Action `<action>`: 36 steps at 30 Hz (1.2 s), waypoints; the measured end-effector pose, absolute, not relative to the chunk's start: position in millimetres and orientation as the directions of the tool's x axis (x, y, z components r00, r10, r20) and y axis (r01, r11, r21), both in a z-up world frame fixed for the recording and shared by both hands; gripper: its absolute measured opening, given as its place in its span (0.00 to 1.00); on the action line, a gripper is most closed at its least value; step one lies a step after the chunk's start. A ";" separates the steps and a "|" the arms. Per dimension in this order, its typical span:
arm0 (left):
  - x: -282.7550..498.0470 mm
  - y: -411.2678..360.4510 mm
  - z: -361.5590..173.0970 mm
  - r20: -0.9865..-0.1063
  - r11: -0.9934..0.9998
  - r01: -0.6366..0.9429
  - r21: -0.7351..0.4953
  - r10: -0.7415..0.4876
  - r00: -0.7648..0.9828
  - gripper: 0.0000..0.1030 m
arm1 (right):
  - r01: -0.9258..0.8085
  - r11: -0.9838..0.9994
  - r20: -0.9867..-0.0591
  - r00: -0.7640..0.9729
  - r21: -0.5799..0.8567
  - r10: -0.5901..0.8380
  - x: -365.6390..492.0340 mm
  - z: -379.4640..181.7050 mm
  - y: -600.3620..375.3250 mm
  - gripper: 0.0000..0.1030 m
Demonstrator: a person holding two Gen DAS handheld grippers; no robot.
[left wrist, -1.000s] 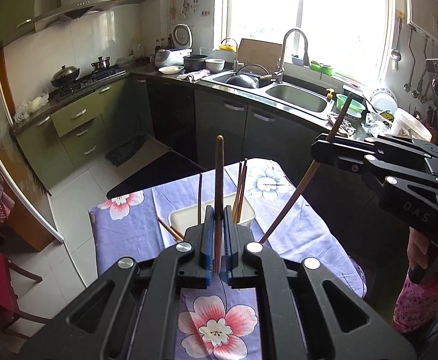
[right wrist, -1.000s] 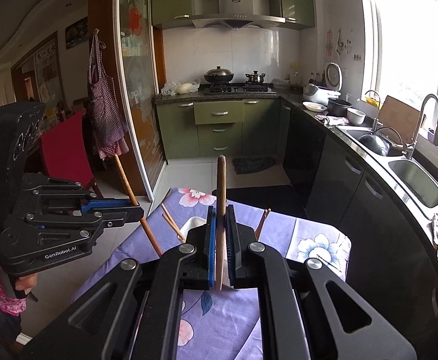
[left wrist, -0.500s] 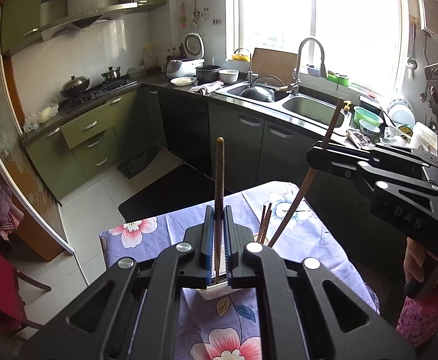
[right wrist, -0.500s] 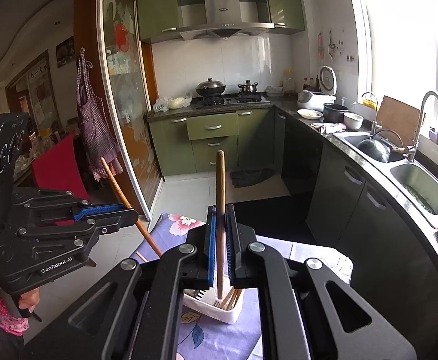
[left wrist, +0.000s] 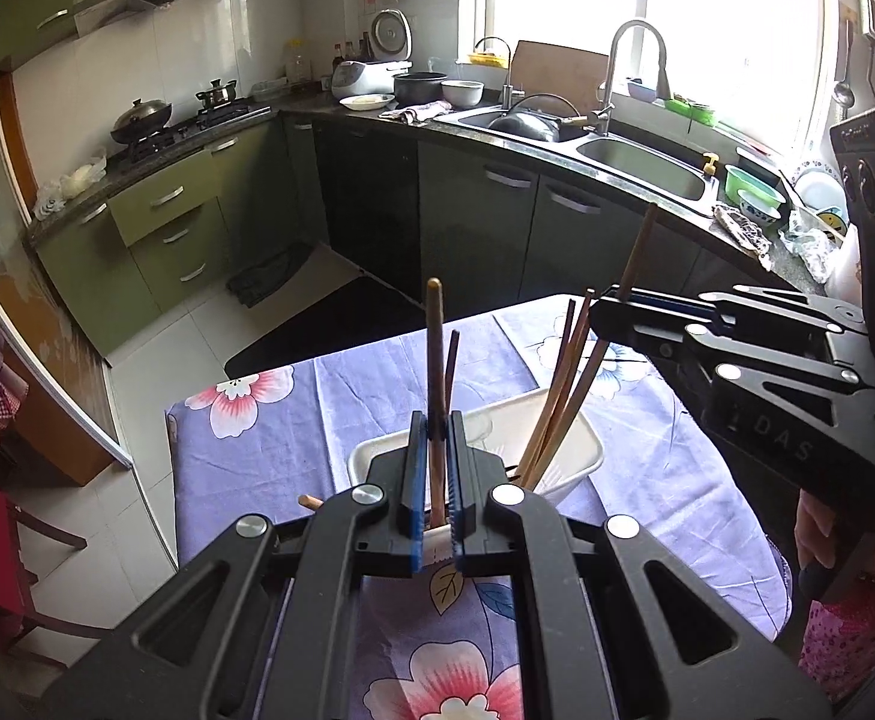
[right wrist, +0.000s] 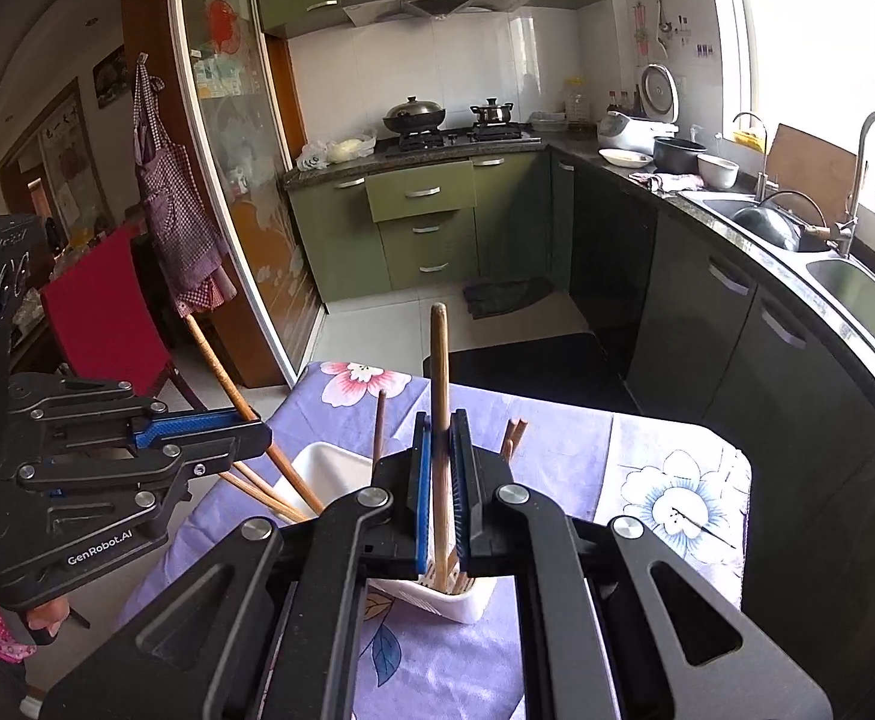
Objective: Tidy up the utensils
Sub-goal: 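Lower both chopsticks into the holder beside the other utensils, then open both grippers and pull them back from the holder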
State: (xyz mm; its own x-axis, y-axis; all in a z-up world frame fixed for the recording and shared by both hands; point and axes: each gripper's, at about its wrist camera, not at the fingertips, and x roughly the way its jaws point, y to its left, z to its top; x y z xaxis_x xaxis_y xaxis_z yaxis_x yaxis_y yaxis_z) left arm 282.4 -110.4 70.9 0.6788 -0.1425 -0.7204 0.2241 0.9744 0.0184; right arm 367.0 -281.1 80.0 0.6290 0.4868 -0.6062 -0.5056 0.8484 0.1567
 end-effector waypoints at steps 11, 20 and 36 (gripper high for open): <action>286.1 -118.1 43.8 -0.728 0.975 0.221 0.035 -0.126 0.674 0.06 | -0.501 0.853 -0.641 0.610 0.143 0.466 371.9 43.7 -273.5 0.07; 286.9 -119.0 36.8 -0.733 0.974 0.219 0.047 -0.116 0.671 0.06 | -0.503 0.855 -0.656 0.603 0.129 0.454 367.0 35.8 -268.8 0.10; 212.4 -101.8 76.7 -0.558 0.988 0.139 0.065 -0.080 0.826 0.86 | -0.468 0.877 -0.509 0.731 0.111 0.455 270.4 85.2 -318.5 0.51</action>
